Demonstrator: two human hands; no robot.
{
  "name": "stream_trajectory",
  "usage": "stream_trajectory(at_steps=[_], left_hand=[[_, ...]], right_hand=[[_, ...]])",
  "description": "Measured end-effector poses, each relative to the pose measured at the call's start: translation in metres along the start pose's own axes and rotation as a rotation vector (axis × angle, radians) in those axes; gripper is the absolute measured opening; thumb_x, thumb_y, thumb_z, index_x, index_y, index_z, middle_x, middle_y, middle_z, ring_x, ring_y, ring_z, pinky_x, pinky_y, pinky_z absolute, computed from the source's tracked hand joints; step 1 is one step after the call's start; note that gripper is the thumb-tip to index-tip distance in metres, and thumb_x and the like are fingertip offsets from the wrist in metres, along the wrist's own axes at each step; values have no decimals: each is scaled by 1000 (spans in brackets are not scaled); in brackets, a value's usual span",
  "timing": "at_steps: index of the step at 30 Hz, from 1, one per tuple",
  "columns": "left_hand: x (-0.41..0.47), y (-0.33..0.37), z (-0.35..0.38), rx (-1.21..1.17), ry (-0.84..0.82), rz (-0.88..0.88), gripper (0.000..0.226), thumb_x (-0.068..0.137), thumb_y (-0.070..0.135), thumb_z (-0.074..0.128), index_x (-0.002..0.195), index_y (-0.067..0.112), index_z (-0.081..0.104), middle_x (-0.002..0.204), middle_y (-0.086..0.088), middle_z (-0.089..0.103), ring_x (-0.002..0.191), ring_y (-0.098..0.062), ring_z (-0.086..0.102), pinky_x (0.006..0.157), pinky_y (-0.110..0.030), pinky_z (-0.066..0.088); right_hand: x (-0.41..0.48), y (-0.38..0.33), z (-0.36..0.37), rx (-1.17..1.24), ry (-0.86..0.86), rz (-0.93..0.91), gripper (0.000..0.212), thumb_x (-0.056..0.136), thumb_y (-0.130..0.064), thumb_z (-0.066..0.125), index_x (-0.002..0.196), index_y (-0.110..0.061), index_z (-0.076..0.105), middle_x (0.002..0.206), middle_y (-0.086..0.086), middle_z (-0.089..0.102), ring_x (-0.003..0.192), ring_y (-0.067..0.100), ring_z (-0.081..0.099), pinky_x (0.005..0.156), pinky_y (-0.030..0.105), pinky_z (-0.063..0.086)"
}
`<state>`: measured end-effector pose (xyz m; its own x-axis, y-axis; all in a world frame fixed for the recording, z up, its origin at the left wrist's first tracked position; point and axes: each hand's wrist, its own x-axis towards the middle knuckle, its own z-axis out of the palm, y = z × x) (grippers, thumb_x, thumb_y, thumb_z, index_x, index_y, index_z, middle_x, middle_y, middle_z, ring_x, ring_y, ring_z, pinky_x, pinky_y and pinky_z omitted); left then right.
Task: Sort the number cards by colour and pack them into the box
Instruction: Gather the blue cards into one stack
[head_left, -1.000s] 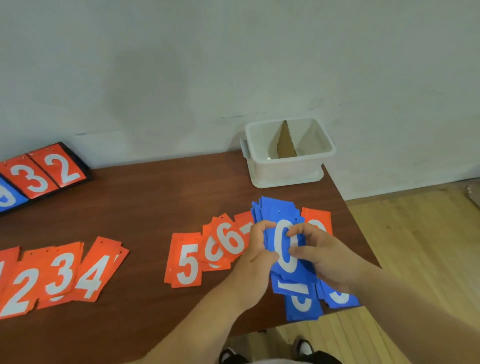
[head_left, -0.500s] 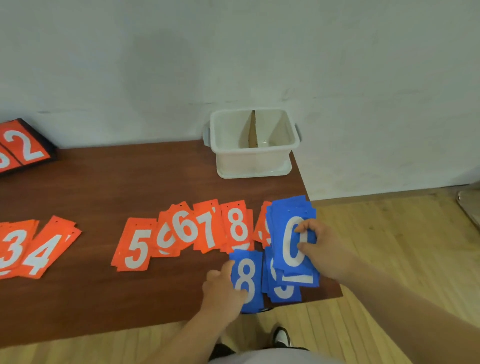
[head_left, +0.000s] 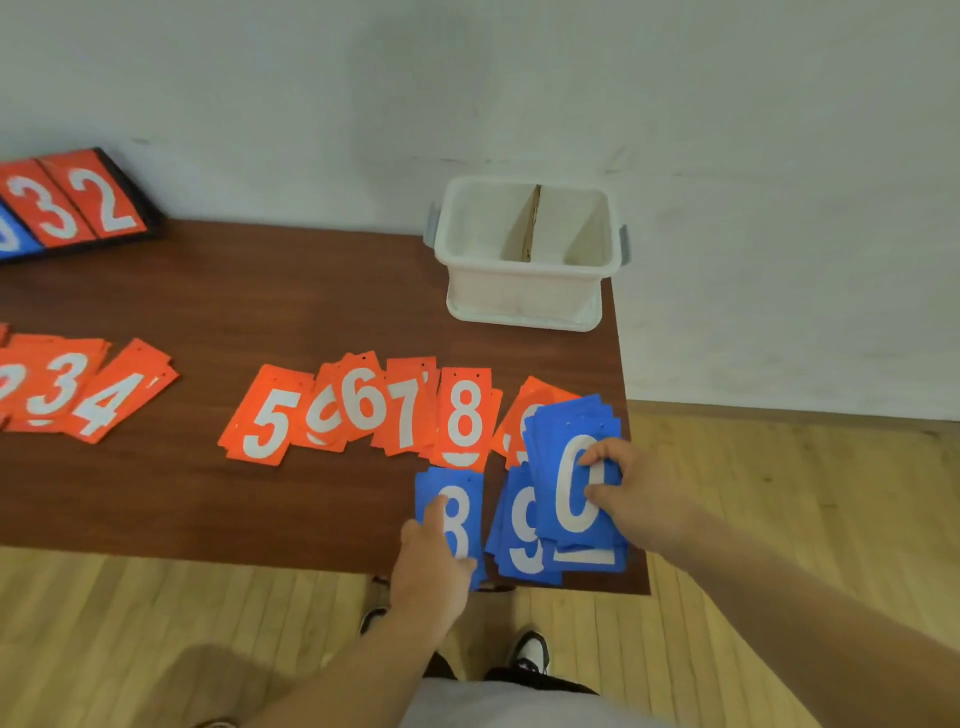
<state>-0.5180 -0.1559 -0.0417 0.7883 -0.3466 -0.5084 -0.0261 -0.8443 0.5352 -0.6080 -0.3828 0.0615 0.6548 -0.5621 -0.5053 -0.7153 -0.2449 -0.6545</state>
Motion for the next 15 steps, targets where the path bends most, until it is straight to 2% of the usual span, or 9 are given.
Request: stream_trajectory(at_steps=[3,7,9,11,13,15], left_hand=[[-2,-2,-6,-136,-2,-12,69,88,12,72,146,30,39,133,-2,51,105,-18,60,78,-29,55],[-1,5,-41,-279,80,43,50,89,12,69,131,32,49,126,5,57,92,-10,62,59,-12,46],[1,17,-65,-375,109,75,45,90,13,68,125,36,50,121,8,57,89,-8,62,57,-11,44],[6,31,-85,-452,113,108,40,92,12,64,121,37,52,119,6,59,89,-16,64,63,-19,45],[9,46,-102,-515,81,140,38,94,8,58,118,36,54,110,3,61,74,-15,60,59,-23,44],[6,62,-113,-577,3,201,38,96,6,53,116,38,55,94,2,61,53,-14,43,49,-25,37]], right_hand=[[0,-9,0,16,-6,-17,23,94,-15,62,99,-37,57,110,-11,56,90,14,66,71,41,63],[1,-20,1,110,-14,22,24,93,-12,65,100,-34,60,114,-7,59,92,14,66,72,35,63],[2,-30,4,402,-79,109,24,91,-5,67,102,-26,66,118,3,63,97,24,70,80,43,62],[-1,-45,6,684,-191,165,24,91,1,65,104,-18,68,120,10,67,99,33,71,84,49,60],[-3,-60,9,804,-278,134,23,92,4,63,106,-14,67,116,12,71,99,35,72,83,49,60],[-3,-71,15,745,-277,64,23,93,3,62,107,-16,65,112,11,72,96,33,73,82,48,60]])
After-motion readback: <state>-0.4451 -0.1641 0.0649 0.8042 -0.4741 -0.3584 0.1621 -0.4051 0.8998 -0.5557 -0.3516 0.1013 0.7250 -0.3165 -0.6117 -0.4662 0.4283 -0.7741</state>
